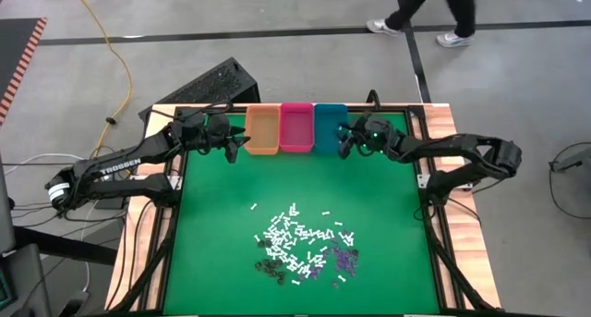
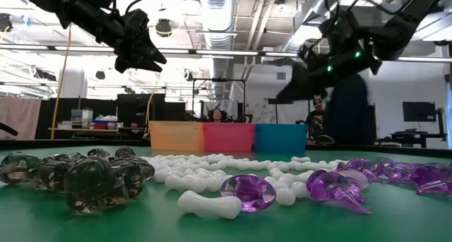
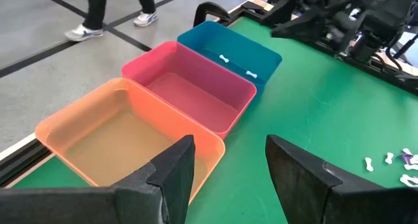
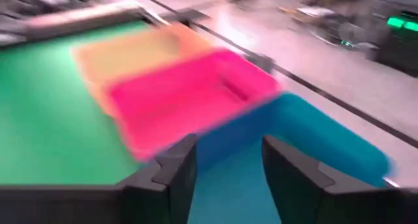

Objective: Sort Halloween decoration
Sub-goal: Put the white bone toy into the blue bin

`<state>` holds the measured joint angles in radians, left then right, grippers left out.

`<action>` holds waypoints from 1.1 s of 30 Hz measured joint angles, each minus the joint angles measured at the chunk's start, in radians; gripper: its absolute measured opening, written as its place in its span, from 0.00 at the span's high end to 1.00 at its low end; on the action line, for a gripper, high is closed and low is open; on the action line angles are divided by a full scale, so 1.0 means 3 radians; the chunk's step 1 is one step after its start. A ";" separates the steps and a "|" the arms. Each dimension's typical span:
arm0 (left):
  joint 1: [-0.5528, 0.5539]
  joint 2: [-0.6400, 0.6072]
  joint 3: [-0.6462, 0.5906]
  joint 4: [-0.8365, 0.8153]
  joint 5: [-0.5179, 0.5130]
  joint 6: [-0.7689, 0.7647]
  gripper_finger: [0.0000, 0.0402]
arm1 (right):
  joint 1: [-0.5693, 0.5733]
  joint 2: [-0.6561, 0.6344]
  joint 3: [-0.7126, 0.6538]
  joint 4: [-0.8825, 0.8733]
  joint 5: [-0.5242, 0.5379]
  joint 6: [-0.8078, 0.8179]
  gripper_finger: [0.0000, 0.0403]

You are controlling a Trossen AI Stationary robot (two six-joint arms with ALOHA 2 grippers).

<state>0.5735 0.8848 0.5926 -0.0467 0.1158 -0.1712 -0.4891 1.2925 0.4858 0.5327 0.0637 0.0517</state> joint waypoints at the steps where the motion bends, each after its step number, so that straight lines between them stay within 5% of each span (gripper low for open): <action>1: 0.0000 0.0000 0.0000 -0.0001 0.0000 0.0005 0.56 | 0.0071 -0.0066 0.0001 -0.0009 -0.0067 0.0000 0.49; 8: 0.0000 0.0000 0.0000 -0.0020 0.0000 0.0043 0.56 | 0.0896 -0.0403 0.0004 -0.0478 -0.0157 0.0062 0.51; 16: 0.0000 0.0000 0.0000 -0.0024 0.0000 0.0042 0.56 | 0.1684 -0.0079 0.0004 -0.0568 0.0036 0.0351 0.52; 33: 0.0000 0.0000 0.0000 -0.0025 0.0002 0.0042 0.56 | 0.2385 0.0851 -0.0008 0.0111 0.0399 0.0624 0.52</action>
<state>0.5735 0.8848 0.5926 -0.0544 0.1165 -0.1585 0.2265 1.5479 0.4834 0.5661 0.1833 0.2390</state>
